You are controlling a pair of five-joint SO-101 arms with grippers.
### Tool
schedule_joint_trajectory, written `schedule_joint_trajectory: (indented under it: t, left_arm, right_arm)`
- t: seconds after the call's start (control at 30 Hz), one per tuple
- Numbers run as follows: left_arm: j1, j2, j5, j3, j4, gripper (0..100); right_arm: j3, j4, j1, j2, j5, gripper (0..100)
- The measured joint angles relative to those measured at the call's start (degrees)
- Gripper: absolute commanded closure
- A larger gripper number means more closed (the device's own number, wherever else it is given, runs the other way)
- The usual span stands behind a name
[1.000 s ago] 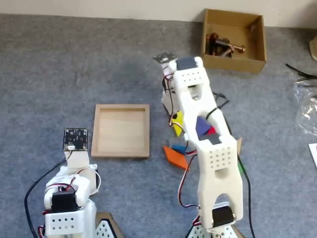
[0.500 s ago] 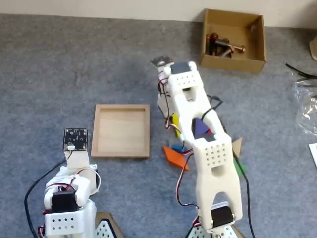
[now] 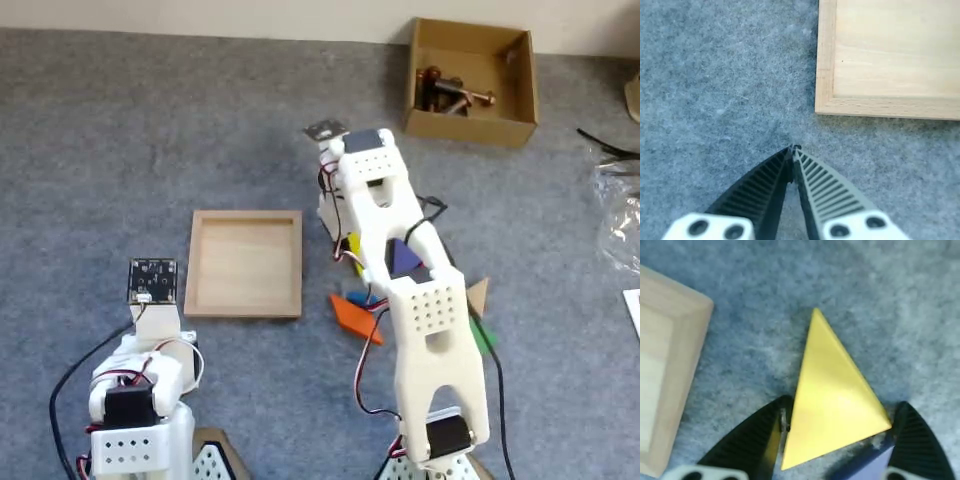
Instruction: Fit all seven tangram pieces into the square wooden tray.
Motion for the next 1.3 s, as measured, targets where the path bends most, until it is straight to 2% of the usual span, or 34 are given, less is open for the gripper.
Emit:
schedule_joint_trajectory:
  t: [0.9, 1.07, 1.3]
  left_arm:
    - [0.00, 0.00, 0.00, 0.00, 0.00, 100]
    - [0.00, 0.00, 0.00, 0.00, 0.00, 100]
    - [0.00, 0.00, 0.00, 0.00, 0.00, 100]
  right_arm:
    - [-1.49, 0.00, 0.18, 0.09, -0.09, 69.3]
    - [-1.49, 0.00, 0.18, 0.09, -0.09, 76.5]
    - [-1.49, -0.26, 0.26, 0.09, -2.11, 76.7]
